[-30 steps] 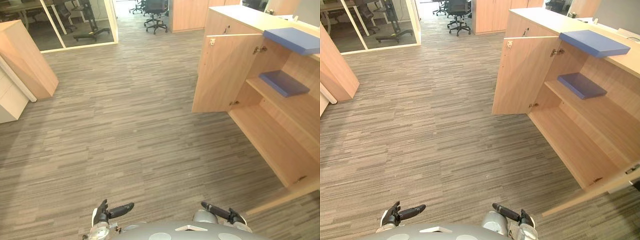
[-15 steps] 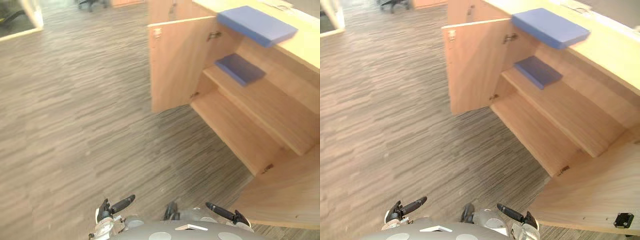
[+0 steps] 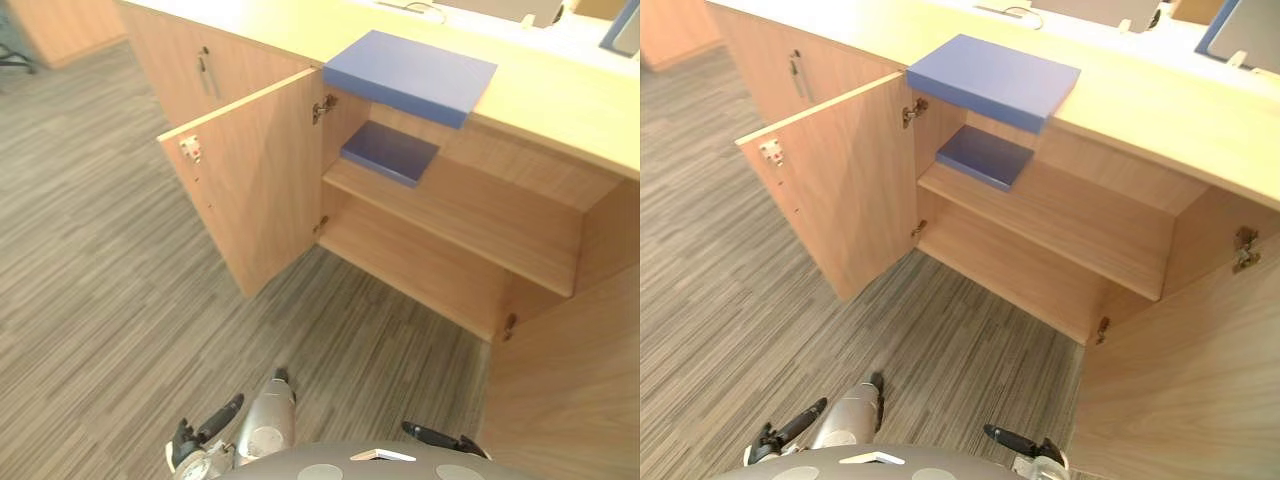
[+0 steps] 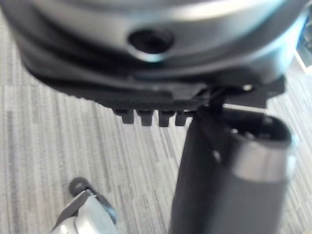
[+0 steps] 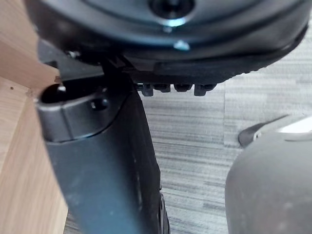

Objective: Walk over to the cabinet, pick up the folder, carry it to the office cabinet, place the folder inside the office cabinet, then close the office cabinet door

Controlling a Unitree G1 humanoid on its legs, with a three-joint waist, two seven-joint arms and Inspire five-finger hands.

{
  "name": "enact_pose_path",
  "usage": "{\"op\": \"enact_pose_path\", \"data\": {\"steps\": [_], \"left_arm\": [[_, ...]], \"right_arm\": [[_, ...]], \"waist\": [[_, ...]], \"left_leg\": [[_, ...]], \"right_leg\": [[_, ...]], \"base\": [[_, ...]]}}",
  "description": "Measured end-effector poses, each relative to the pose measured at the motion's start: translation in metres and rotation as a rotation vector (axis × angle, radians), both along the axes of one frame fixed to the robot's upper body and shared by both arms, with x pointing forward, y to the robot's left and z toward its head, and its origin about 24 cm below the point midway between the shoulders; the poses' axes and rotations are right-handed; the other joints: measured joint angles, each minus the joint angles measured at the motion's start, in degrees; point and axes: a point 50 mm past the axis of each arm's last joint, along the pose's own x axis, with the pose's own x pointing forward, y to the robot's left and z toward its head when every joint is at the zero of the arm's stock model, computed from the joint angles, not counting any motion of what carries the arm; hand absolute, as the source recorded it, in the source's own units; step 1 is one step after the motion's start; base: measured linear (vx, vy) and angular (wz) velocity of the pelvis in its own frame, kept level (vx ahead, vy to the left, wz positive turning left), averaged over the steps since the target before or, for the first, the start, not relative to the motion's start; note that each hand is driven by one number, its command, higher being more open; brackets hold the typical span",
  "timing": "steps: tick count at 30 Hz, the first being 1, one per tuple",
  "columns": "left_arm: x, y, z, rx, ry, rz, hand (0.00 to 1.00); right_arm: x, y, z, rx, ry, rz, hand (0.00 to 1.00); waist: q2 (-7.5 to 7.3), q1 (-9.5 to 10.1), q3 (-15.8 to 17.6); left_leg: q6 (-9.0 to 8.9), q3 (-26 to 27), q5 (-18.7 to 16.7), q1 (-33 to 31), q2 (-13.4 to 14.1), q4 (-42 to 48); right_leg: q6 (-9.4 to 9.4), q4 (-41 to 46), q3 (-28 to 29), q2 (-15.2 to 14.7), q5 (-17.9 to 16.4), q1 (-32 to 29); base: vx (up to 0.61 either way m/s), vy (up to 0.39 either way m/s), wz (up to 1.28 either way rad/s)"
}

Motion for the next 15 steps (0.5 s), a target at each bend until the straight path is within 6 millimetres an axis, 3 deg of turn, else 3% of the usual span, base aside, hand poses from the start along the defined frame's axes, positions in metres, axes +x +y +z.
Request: {"op": "enact_pose_path", "data": {"steps": [1,2,3,5,7,9,10,12,13,14,15], "left_arm": [[-0.001,0.001,0.0,0.003,0.004,-0.001,1.0],[-0.002,0.004,0.0,0.011,0.014,-0.013,1.0],[-0.003,0.005,0.0,0.014,0.024,-0.028,1.0],[0.002,0.004,0.001,0.016,0.016,-0.054,1.0],[0.01,0.003,0.001,0.019,0.002,-0.095,1.0],[0.023,-0.002,0.003,0.016,-0.028,-0.152,1.0],[0.034,-0.01,0.004,0.011,-0.048,-0.224,1.0],[0.04,-0.02,0.004,-0.01,-0.062,-0.272,1.0],[0.04,-0.025,0.003,-0.017,-0.061,-0.302,1.0],[0.043,-0.023,0.005,-0.01,-0.072,-0.342,1.0],[0.045,-0.023,0.006,-0.009,-0.083,-0.36,1.0]], "right_arm": [[0.0,0.004,0.0,0.013,-0.004,-0.009,1.0],[0.001,0.004,0.0,0.022,-0.019,-0.045,1.0],[0.002,0.002,0.0,0.029,-0.028,-0.07,1.0],[0.004,-0.003,0.001,0.021,-0.043,-0.084,1.0],[0.004,-0.008,0.002,0.005,-0.044,-0.067,1.0],[0.004,-0.01,0.003,-0.004,-0.039,-0.032,1.0],[0.006,-0.01,0.003,-0.007,-0.041,-0.016,1.0],[0.01,-0.013,0.005,-0.015,-0.06,-0.01,1.0],[0.01,-0.012,0.005,-0.019,-0.058,0.01,1.0],[0.008,-0.008,0.004,-0.014,-0.054,0.021,1.0],[0.006,-0.006,0.004,-0.009,-0.053,0.019,1.0]], "waist": [[0.0,0.15,0.0],[-0.76,-0.01,-0.4],[-0.3,-0.68,-0.1],[0.6,-1.42,0.3],[1.64,-2.54,0.6],[2.09,-2.78,0.6],[2.35,-3.85,0.6],[3.38,-4.4,0.7],[3.47,-4.49,0.6],[2.28,-4.2,0.8],[1.9,-4.04,0.9]], "left_leg": [[0.68,1.5,-1.0,1.1,-0.3,0.2],[2.37,4.5,-2.5,4.3,-1.1,-0.3],[3.98,7.0,-3.6,8.1,-1.7,-1.5],[5.14,9.2,-4.3,14.7,-2.4,-4.8],[5.66,9.4,-4.0,20.6,-2.4,-9.2],[6.28,11.0,-3.6,25.7,-2.3,-14.2],[6.98,11.1,-4.4,26.2,-2.0,-15.7],[5.84,11.2,-5.1,26.4,-0.2,-16.2],[4.64,11.4,-5.8,26.6,0.8,-16.1],[2.96,11.6,-6.4,27.2,0.8,-15.8],[2.14,11.5,-6.9,27.5,1.0,-15.2]], "right_leg": [[-0.08,4.6,0.5,-1.0,0.7,-1.9],[-1.51,15.4,0.4,-3.2,4.4,-6.9],[-4.59,25.1,-0.7,-6.0,9.7,-10.6],[-7.74,37.9,-7.4,-10.0,8.8,-14.6],[-7.93,42.7,-14.4,-10.4,7.8,-16.1],[-6.11,36.8,-18.8,-8.3,5.5,-17.3],[-4.71,27.3,-20.9,-6.2,4.4,-19.4],[-3.32,14.8,-21.0,-2.6,4.9,-20.9],[-1.7,7.2,-19.8,-0.6,6.3,-20.4],[-1.32,0.7,-19.0,-0.2,10.2,-19.6],[-2.25,0.4,-19.1,-0.2,13.0,-19.3]], "base": [[0.45,0.356,-0.97],[0.4,0.349,-0.85],[0.36,0.333,-0.78],[0.29,0.301,-0.51],[0.27,0.284,-0.26],[0.18,0.129,-0.34],[0.19,0.043,-0.36],[0.17,-0.036,-0.16],[0.19,-0.12,-0.08],[0.22,-0.154,-0.07],[0.21,-0.171,-0.05]]}}
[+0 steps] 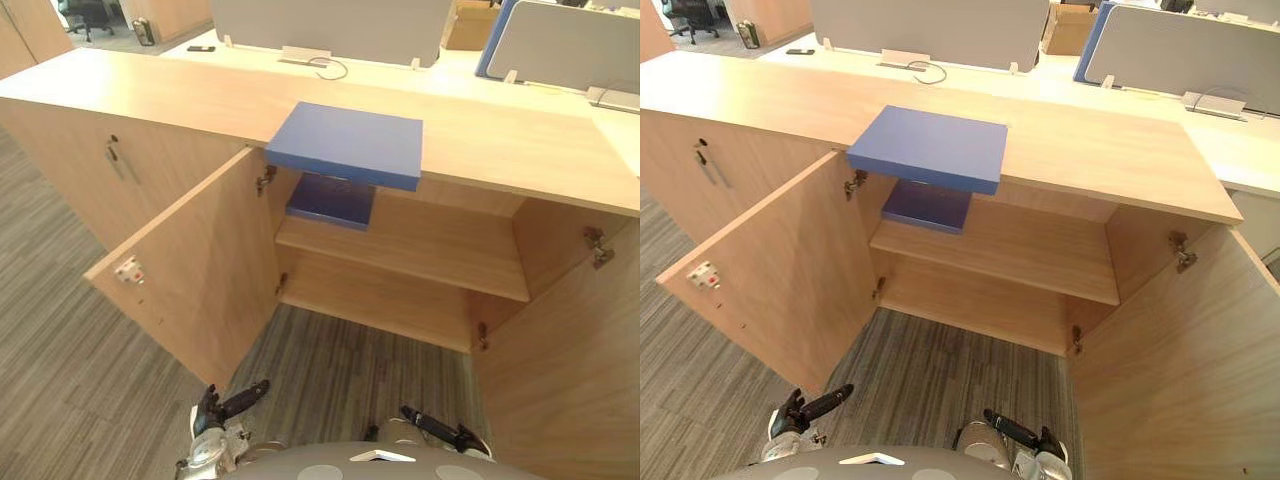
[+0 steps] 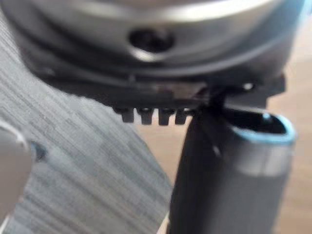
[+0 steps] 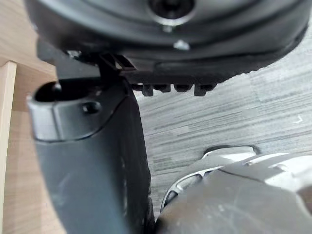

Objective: Walk over to the cabinet, pick up the folder, carry it to the office cabinet, place the folder inside the office cabinet, then close the office cabinet door

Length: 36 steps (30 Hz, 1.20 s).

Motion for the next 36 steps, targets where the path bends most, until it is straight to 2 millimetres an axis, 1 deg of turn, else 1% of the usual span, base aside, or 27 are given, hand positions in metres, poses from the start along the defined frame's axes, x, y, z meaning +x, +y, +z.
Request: {"op": "enact_pose_path", "data": {"steps": [1,2,3,4,5,6,7,8,11,12,13,15,16,17,18,19,20,21,22,23,24,25,27,30,32,34,36], "left_arm": [[0.003,-0.005,0.002,-0.007,-0.016,-0.023,1.0],[0.01,-0.018,0.007,-0.035,-0.072,-0.093,1.0],[0.014,-0.024,0.01,-0.05,-0.102,-0.123,1.0],[0.022,-0.036,0.016,-0.083,-0.155,-0.184,1.0],[0.026,-0.042,0.019,-0.099,-0.179,-0.219,1.0],[0.035,-0.054,0.026,-0.132,-0.233,-0.293,1.0],[0.038,-0.058,0.029,-0.144,-0.255,-0.321,1.0],[0.045,-0.068,0.036,-0.185,-0.305,-0.388,1.0],[0.052,-0.082,0.044,-0.288,-0.365,-0.438,1.0],[0.052,-0.085,0.046,-0.315,-0.379,-0.45,1.0],[0.052,-0.088,0.05,-0.331,-0.389,-0.47,1.0],[0.049,-0.089,0.054,-0.366,-0.404,-0.464,1.0],[0.047,-0.089,0.061,-0.397,-0.433,-0.438,1.0],[0.044,-0.092,0.068,-0.443,-0.472,-0.413,1.0],[0.045,-0.094,0.074,-0.455,-0.497,-0.415,1.0],[0.046,-0.095,0.085,-0.47,-0.553,-0.412,1.0],[0.05,-0.096,0.096,-0.484,-0.605,-0.402,1.0],[0.052,-0.097,0.104,-0.491,-0.646,-0.392,1.0],[0.053,-0.097,0.109,-0.488,-0.669,-0.385,1.0],[0.055,-0.091,0.116,-0.466,-0.702,-0.367,1.0],[0.056,-0.087,0.12,-0.453,-0.721,-0.353,1.0],[0.055,-0.081,0.128,-0.43,-0.753,-0.322,1.0],[0.053,-0.072,0.139,-0.341,-0.787,-0.302,1.0],[0.057,-0.07,0.152,-0.191,-0.82,-0.322,1.0],[0.059,-0.072,0.157,-0.132,-0.836,-0.33,1.0],[0.059,-0.075,0.158,-0.067,-0.83,-0.333,1.0],[0.059,-0.08,0.16,0.015,-0.822,-0.359,1.0]], "right_arm": [[0.001,-0.004,0.001,-0.012,-0.003,0.011,1.0],[0.0,-0.009,0.003,-0.037,-0.004,0.053,1.0],[0.001,-0.011,0.004,-0.043,-0.007,0.067,1.0],[0.004,-0.015,0.005,-0.054,-0.008,0.098,1.0],[0.004,-0.015,0.005,-0.054,-0.004,0.108,1.0],[0.004,-0.016,0.005,-0.059,0.004,0.136,1.0],[0.005,-0.015,0.005,-0.061,0.006,0.148,1.0],[0.005,-0.014,0.005,-0.056,0.009,0.163,1.0],[0.003,-0.009,0.003,-0.031,0.02,0.176,1.0],[0.0,-0.008,0.002,-0.023,0.029,0.176,1.0],[-0.002,-0.007,0.001,-0.018,0.04,0.174,1.0],[-0.005,-0.007,0.0,-0.015,0.051,0.17,1.0],[-0.005,-0.006,0.0,-0.013,0.05,0.167,1.0],[-0.006,-0.009,0.0,-0.024,0.056,0.171,1.0],[-0.006,-0.01,0.0,-0.028,0.058,0.174,1.0],[-0.008,-0.011,0.0,-0.035,0.067,0.187,1.0],[-0.008,-0.013,0.001,-0.045,0.068,0.2,1.0],[-0.007,-0.018,0.002,-0.061,0.068,0.221,1.0],[-0.006,-0.017,0.003,-0.066,0.07,0.242,1.0],[-0.006,-0.009,0.002,-0.063,0.07,0.274,1.0],[-0.004,-0.006,0.001,-0.063,0.065,0.288,1.0],[-0.004,-0.003,0.001,-0.062,0.066,0.297,1.0],[-0.011,0.001,0.0,-0.06,0.081,0.291,1.0],[-0.017,0.005,-0.002,-0.057,0.096,0.289,1.0],[-0.019,0.008,-0.002,-0.056,0.102,0.3,1.0],[-0.02,0.009,-0.002,-0.066,0.108,0.309,1.0],[-0.025,0.011,-0.003,-0.07,0.12,0.304,1.0]], "waist": [[1.02,-0.01,0.1],[2.08,0.03,-0.4],[2.69,0.0,-0.5],[3.59,0.03,-0.9],[3.87,0.04,-1.1],[4.21,0.04,-1.4],[4.19,-0.01,-1.5],[4.27,-0.16,-2.4],[3.33,-0.28,-2.8],[2.66,-0.45,-3.0],[2.15,-0.54,-2.9],[2.11,-0.79,-2.5],[2.43,-0.73,-1.4],[2.56,-0.18,-1.2],[2.8,0.32,-1.3],[2.82,1.12,-1.3],[3.28,1.81,-1.4],[4.52,2.08,-1.4],[4.44,2.33,-1.9],[2.88,2.34,-2.0],[2.21,2.49,-1.8],[1.21,3.15,-2.0],[0.03,4.0,-2.7],[-1.03,4.89,-3.6],[-1.84,4.9,-4.2],[-2.05,5.19,-4.4],[-2.46,5.27,-5.4]], "left_leg": [[-0.78,-0.2,-0.4,0.8,1.5,0.1],[-1.97,-0.3,-0.3,1.4,2.9,-1.6],[-2.47,-0.2,0.0,1.9,3.4,-2.5],[-3.15,0.2,0.5,2.6,4.4,-4.4],[-3.4,0.3,0.7,2.9,4.8,-5.2],[-3.61,0.6,0.8,3.8,5.7,-6.2],[-3.67,0.7,0.8,3.9,5.9,-6.4],[-3.89,0.8,0.9,3.7,6.6,-6.4],[-4.02,0.8,1.0,3.1,7.4,-5.5],[-4.18,0.5,0.9,1.7,7.6,-2.9],[-4.42,0.1,0.5,-0.4,7.9,2.2],[-4.0,0.0,0.3,-3.7,8.7,12.5],[-1.74,0.1,-1.4,-6.7,10.3,22.4],[-0.7,0.3,-3.4,-9.9,10.7,26.9],[-0.38,0.3,-3.9,-11.4,10.5,27.4],[-0.33,0.4,-4.2,-14.0,9.7,25.4],[0.13,0.0,-1.2,-15.8,9.2,19.4],[-0.87,-1.4,1.7,-16.7,9.0,15.3],[-1.55,-2.1,1.3,-15.6,8.0,13.8],[-1.28,-1.9,1.8,-14.7,6.2,11.0],[-1.01,-1.7,2.2,-14.4,5.5,10.2],[-0.67,-1.2,2.6,-14.3,4.7,9.1],[-0.42,-1.1,3.1,-14.2,3.6,7.9],[-0.57,-1.7,4.0,-14.2,2.7,6.2],[-0.81,-2.3,5.0,-13.9,2.2,4.4],[-1.12,-2.4,5.6,-13.0,2.1,3.2],[-1.45,-2.7,6.5,-12.7,2.0,1.5]], "right_leg": [[-0.28,-0.1,-0.9,1.3,-0.2,1.1],[-0.72,-1.9,-1.2,3.2,-1.0,1.6],[-0.78,-2.7,-1.3,3.9,-1.0,1.9],[-0.84,-4.6,-1.4,5.4,-1.0,2.6],[-0.91,-5.5,-1.5,6.1,-0.9,3.0],[-1.18,-7.4,-1.5,7.7,-0.8,4.0],[-1.28,-8.2,-1.5,8.2,-0.7,4.5],[-1.47,-9.7,-1.2,9.3,-0.6,4.8],[-1.9,-11.0,-0.6,10.6,-0.8,5.0],[-2.15,-11.4,-0.5,10.6,-1.0,5.0],[-2.29,-12.0,-0.5,10.5,-1.1,5.8],[-2.43,-13.4,-0.5,10.3,-1.1,8.5],[-3.0,-14.1,-0.3,10.1,-1.5,11.6],[-3.04,-14.4,-0.1,9.7,-1.6,13.1],[-3.03,-14.3,0.1,9.3,-1.6,13.7],[-2.35,-14.1,0.4,8.3,-2.0,14.3],[-1.01,-13.2,0.7,7.7,-2.8,14.5],[0.27,-12.5,0.8,8.3,-3.6,14.6],[0.94,-12.4,1.4,7.7,-3.9,14.6],[1.13,-12.6,1.8,6.2,-3.8,14.2],[1.26,-12.7,1.8,5.5,-3.7,14.2],[1.81,-13.2,2.1,4.8,-3.4,13.9],[2.16,-13.5,2.0,3.9,-3.1,13.7],[2.43,-13.8,1.1,3.4,-2.9,13.8],[2.69,-14.4,0.3,2.9,-2.7,13.9],[2.69,-14.6,0.2,2.9,-2.6,14.4],[2.59,-15.4,-0.3,3.1,-2.4,14.5]], "base": [[0.27,-0.2,-0.02],[0.27,-0.177,-0.03],[0.3,-0.175,-0.03],[0.19,-0.092,-0.05],[0.25,-0.104,-0.08],[0.19,-0.058,-0.08],[0.21,-0.054,-0.14],[0.17,-0.024,-0.16],[0.19,-0.025,-0.17],[0.15,-0.015,-0.05],[0.2,-0.007,-0.02],[0.19,0.019,0.04],[0.18,0.085,0.05],[0.17,0.118,0.01],[0.15,0.172,-0.07],[0.14,0.199,-0.1],[0.14,0.269,-0.06],[0.11,0.224,-0.05],[0.11,0.267,0.09],[0.07,0.161,0.1],[0.05,0.217,0.11],[0.01,0.115,0.02],[0.02,0.115,0.04],[0.0,0.039,0.14],[-0.01,-0.002,0.18],[-0.01,-0.001,0.06],[0.0,-0.035,0.09]]}}
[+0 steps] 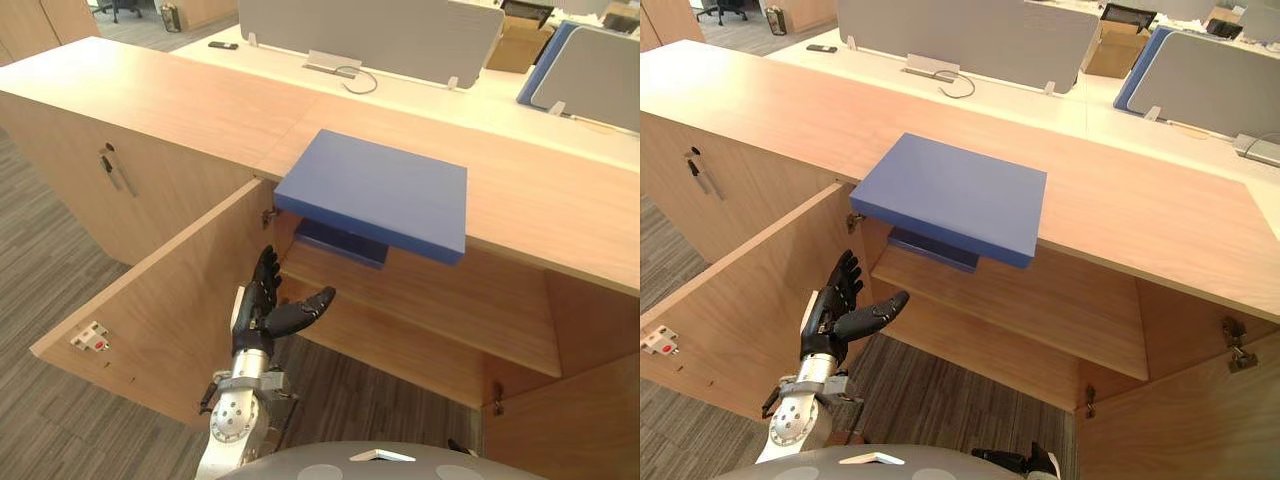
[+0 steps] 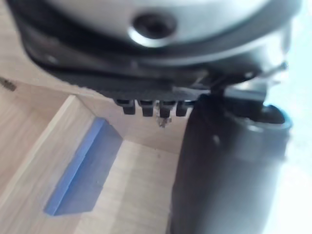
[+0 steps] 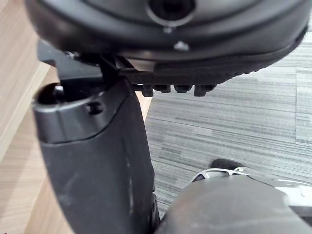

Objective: Walk over to the cabinet, pick up the folder, carry it to the office cabinet, place the folder inside the office cabinet, then close the office cabinet door

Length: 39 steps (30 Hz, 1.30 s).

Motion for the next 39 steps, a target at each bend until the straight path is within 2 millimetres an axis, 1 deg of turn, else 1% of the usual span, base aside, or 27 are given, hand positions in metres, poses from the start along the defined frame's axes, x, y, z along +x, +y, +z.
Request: {"op": "enact_pose_path", "data": {"steps": [3,5,6,7,8,9,10,11,12,13,14,15,17,18,21,22,24,25,28,31,34,39], "left_arm": [[0.0,-0.002,0.001,0.072,-0.006,0.031,1.0],[0.001,-0.004,0.005,0.221,-0.04,0.082,1.0],[0.002,-0.005,0.007,0.259,-0.055,0.093,1.0],[0.005,-0.007,0.012,0.36,-0.104,0.107,1.0],[0.008,-0.007,0.019,0.447,-0.159,0.117,1.0],[0.012,-0.007,0.026,0.498,-0.208,0.119,1.0],[0.014,-0.007,0.03,0.542,-0.242,0.122,1.0],[0.018,-0.007,0.037,0.619,-0.304,0.125,1.0],[0.022,-0.008,0.042,0.685,-0.352,0.122,1.0],[0.024,-0.008,0.045,0.714,-0.374,0.121,1.0],[0.027,-0.009,0.049,0.762,-0.413,0.127,1.0],[0.03,-0.008,0.053,0.794,-0.443,0.134,1.0],[0.033,-0.006,0.057,0.887,-0.476,0.138,1.0],[0.033,-0.003,0.057,0.935,-0.48,0.14,1.0],[0.035,0.004,0.059,1.037,-0.493,0.156,1.0],[0.036,0.006,0.06,1.054,-0.496,0.162,1.0],[0.04,0.014,0.065,1.091,-0.513,0.192,1.0],[0.041,0.016,0.067,1.096,-0.516,0.207,1.0],[0.04,0.026,0.09,1.094,-0.581,0.33,1.0],[0.045,0.031,0.102,1.15,-0.653,0.372,1.0],[0.048,0.034,0.103,1.17,-0.661,0.377,1.0],[0.057,0.044,0.092,1.245,-0.607,0.353,1.0]], "right_arm": [[-0.002,0.002,0.0,-0.003,0.006,0.01,1.0],[-0.004,0.005,-0.001,-0.008,0.015,0.04,1.0],[-0.006,0.005,-0.001,-0.011,0.017,0.046,1.0],[-0.007,0.007,-0.001,-0.015,0.02,0.062,1.0],[-0.007,0.008,-0.001,-0.015,0.021,0.084,1.0],[-0.006,0.009,-0.001,-0.015,0.021,0.106,1.0],[-0.006,0.01,-0.001,-0.014,0.021,0.12,1.0],[-0.005,0.011,-0.001,-0.014,0.022,0.146,1.0],[-0.004,0.01,-0.001,-0.011,0.019,0.165,1.0],[-0.003,0.009,-0.001,-0.012,0.016,0.172,1.0],[-0.001,0.008,-0.001,-0.009,0.01,0.184,1.0],[0.001,0.007,0.0,-0.006,0.006,0.192,1.0],[0.003,0.005,0.0,-0.003,0.007,0.197,1.0],[0.004,0.004,0.0,-0.003,0.0,0.199,1.0],[0.006,0.001,0.0,0.0,-0.009,0.206,1.0],[0.006,0.001,0.0,0.002,-0.009,0.206,1.0],[0.008,0.0,0.0,0.01,-0.01,0.207,1.0],[0.006,0.0,0.0,0.013,-0.001,0.203,1.0],[0.007,-0.001,0.0,0.02,-0.009,0.185,1.0],[0.01,-0.002,0.0,0.027,-0.019,0.178,1.0],[0.01,-0.003,0.0,0.031,-0.018,0.164,1.0],[0.014,-0.004,0.0,0.034,-0.02,0.165,1.0]], "waist": [[-0.45,0.32,-0.5],[-1.04,0.77,-1.4],[-1.22,0.86,-1.6],[-1.53,1.21,-1.9],[-1.51,1.12,-2.1],[-1.93,1.1,-2.5],[-1.79,1.14,-2.6],[-1.71,0.95,-2.9],[-1.43,0.54,-3.5],[-1.17,0.15,-3.6],[-0.65,-0.62,-4.0],[-0.21,-0.99,-4.1],[0.04,-1.53,-4.0],[0.53,-2.22,-4.0],[1.03,-2.62,-4.0],[1.07,-2.72,-4.0],[1.53,-3.57,-3.7],[1.57,-3.73,-3.7],[1.8,-3.71,-3.4],[1.91,-3.81,-3.4],[1.81,-3.81,-3.4],[1.83,-4.08,-3.2]], "left_leg": [[-0.41,0.0,1.0,0.8,-0.2,-2.0],[-0.58,0.1,2.3,1.7,-0.3,-4.6],[-0.71,0.2,2.6,1.8,-0.3,-5.1],[-0.85,0.4,2.9,2.3,-0.2,-6.2],[-0.9,0.5,3.0,2.8,-0.2,-7.3],[-1.13,0.7,3.4,3.5,-0.1,-8.2],[-1.28,1.1,3.8,3.9,-0.1,-9.0],[-1.46,1.8,5.5,5.8,-0.2,-11.8],[-1.48,2.2,6.9,7.2,-0.3,-14.7],[-1.56,2.2,7.5,7.9,-0.4,-16.2],[-1.62,2.4,9.0,8.8,-0.4,-18.9],[-1.59,2.8,10.4,9.6,-0.4,-21.3],[-1.1,3.4,10.7,9.4,-0.4,-21.5],[-1.08,3.6,10.8,9.5,-0.5,-21.5],[-1.08,4.5,10.8,9.5,-0.6,-21.5],[-1.12,4.6,10.9,9.5,-0.7,-21.5],[-1.4,4.6,10.9,9.5,-0.7,-21.5],[-1.48,4.7,10.9,9.4,-0.7,-21.5],[-1.67,5.7,10.9,9.3,-0.8,-21.5],[-1.3,5.9,11.2,9.5,-0.9,-21.5],[-1.28,6.0,11.2,9.4,-1.2,-21.5],[-1.1,6.0,11.0,9.4,-1.7,-21.5]], "right_leg": [[-0.17,-0.3,-0.1,0.0,0.1,0.0],[-0.54,-1.5,0.1,0.3,0.8,0.1],[-0.56,-1.8,0.2,0.4,0.9,0.1],[-0.76,-1.9,0.5,0.6,1.1,0.1],[-0.85,-1.9,1.3,0.7,1.2,-0.1],[-0.86,-1.9,1.8,0.8,1.2,-0.1],[-0.86,-1.9,2.2,0.8,1.2,-0.2],[-0.82,-1.9,2.7,0.8,1.4,-0.2],[-0.76,-1.9,2.8,0.9,1.7,-0.3],[-0.78,-1.9,2.8,1.0,1.9,-0.3],[-0.76,-1.8,3.0,1.3,2.3,-1.2],[-0.74,-1.9,3.5,1.6,2.5,-1.8],[-0.69,-1.9,4.4,1.6,2.7,-2.2],[-0.62,-1.9,4.5,1.6,2.8,-2.4],[-0.49,-2.0,5.8,1.7,2.8,-3.0],[-0.47,-2.1,5.8,1.7,2.9,-3.1],[-0.45,-2.5,6.0,1.7,2.9,-3.0],[-0.43,-2.7,6.4,1.8,2.9,-3.0],[-0.39,-2.9,8.1,1.9,3.0,-3.9],[-0.37,-3.4,8.5,2.2,3.0,-3.9],[-0.25,-3.9,8.8,2.0,3.1,-3.8],[-0.36,-5.0,9.7,1.7,3.8,-3.8]], "base": [[0.0,-0.01,0.01],[0.01,-0.029,-0.04],[0.02,-0.028,-0.05],[0.02,-0.02,-0.06],[0.03,-0.022,-0.11],[0.01,-0.017,-0.13],[0.02,-0.024,-0.22],[0.01,-0.027,-0.23],[0.01,-0.025,-0.19],[-0.01,-0.014,-0.07],[-0.02,0.0,-0.08],[-0.02,0.006,-0.1],[-0.03,0.009,-0.2],[-0.05,0.0,-0.17],[-0.05,-0.001,-0.16],[-0.05,-0.001,-0.12],[-0.05,-0.006,-0.03],[-0.04,0.004,-0.15],[-0.02,0.018,-0.21],[0.01,-0.001,-0.08],[0.03,0.01,-0.05],[0.05,0.019,-0.09]]}}
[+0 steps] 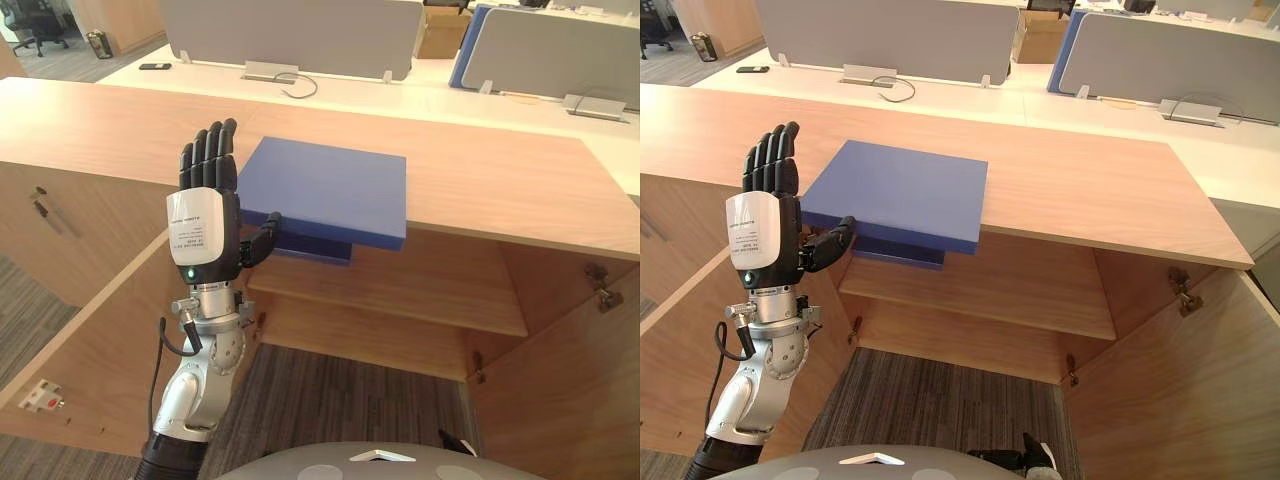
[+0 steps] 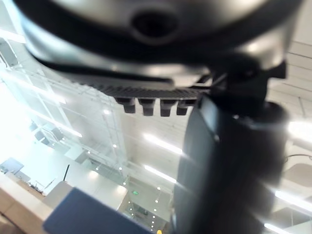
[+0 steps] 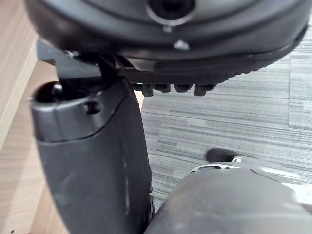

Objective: Walk over to the cabinet, pick up the folder, carry it to the office cabinet, place the folder inside the office cabinet, then close the office cabinet door

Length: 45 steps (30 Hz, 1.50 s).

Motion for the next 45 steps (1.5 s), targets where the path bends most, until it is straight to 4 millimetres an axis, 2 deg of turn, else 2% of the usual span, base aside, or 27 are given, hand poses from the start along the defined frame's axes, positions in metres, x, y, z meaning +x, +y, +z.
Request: {"op": "enact_pose_path", "data": {"steps": [3,7,18,22,29,37,40,41,45], "left_arm": [[0.008,0.002,-0.006,0.044,0.036,0.017,1.0],[0.015,0.002,-0.01,0.08,0.074,-0.002,1.0],[0.015,0.002,-0.01,0.124,0.098,-0.044,1.0],[0.014,-0.004,-0.012,0.141,0.111,-0.096,1.0],[0.016,-0.014,-0.024,0.182,0.174,-0.177,1.0],[0.025,-0.016,-0.023,0.26,0.194,-0.229,1.0],[0.026,-0.016,-0.022,0.271,0.199,-0.234,1.0],[0.027,-0.017,-0.021,0.274,0.197,-0.243,0.0],[0.031,-0.021,-0.019,0.312,0.197,-0.278,0.0]], "right_arm": [[0.001,0.0,0.0,0.005,-0.003,0.0,1.0],[0.005,0.0,0.001,0.01,-0.013,-0.001,1.0],[0.005,-0.003,0.001,0.007,-0.013,-0.011,1.0],[0.007,-0.002,0.001,0.01,-0.016,-0.016,1.0],[0.005,-0.003,0.001,0.01,-0.009,-0.023,1.0],[0.004,-0.003,0.0,0.016,-0.004,-0.049,1.0],[0.006,-0.003,0.001,0.016,-0.009,-0.048,1.0],[0.006,-0.003,0.001,0.017,-0.009,-0.051,1.0],[0.005,-0.004,0.001,0.017,-0.008,-0.069,1.0]], "waist": [[0.09,-0.19,0.2],[0.26,-1.45,0.4],[0.19,-2.0,0.4],[0.13,-2.59,0.4],[0.14,-2.87,0.4],[0.07,-3.4,0.3],[0.07,-4.21,0.3],[0.08,-4.27,0.3],[0.12,-4.25,0.3]], "left_leg": [[-0.06,0.0,-0.1,0.0,0.0,0.0],[0.01,0.1,-0.3,0.1,0.0,0.0],[-0.18,0.8,-1.3,0.1,-0.1,0.0],[-0.14,0.8,-1.5,0.1,-0.2,0.0],[-0.24,0.9,-1.6,1.0,-0.2,0.0],[-0.1,1.6,-2.1,1.1,-0.3,0.0],[-0.1,1.8,-2.2,1.1,-0.3,0.0],[-0.1,2.0,-2.2,1.1,-0.3,0.0],[-0.09,2.2,-2.3,1.0,-0.4,0.2]], "right_leg": [[-0.2,-0.7,0.5,0.0,0.4,0.0],[-0.3,-0.9,0.8,0.1,0.5,0.0],[-0.5,-1.9,1.5,0.0,0.6,-0.1],[-0.62,-2.3,1.5,0.0,0.6,0.2],[-2.05,-2.9,1.6,0.1,0.7,1.2],[-1.64,-2.9,2.4,0.0,1.1,0.7],[-1.44,-3.0,2.6,-0.1,1.2,0.6],[-1.38,-3.0,2.8,-0.1,1.2,0.5],[-0.96,-3.8,3.1,-0.1,1.6,0.6]], "base": [[0.02,0.001,-0.11],[0.0,-0.001,-0.05],[0.01,0.0,-0.03],[0.04,-0.006,-0.01],[0.01,-0.004,-0.01],[-0.03,-0.002,-0.06],[-0.01,-0.01,-0.04],[0.0,-0.013,-0.06],[0.01,-0.017,-0.05]]}}
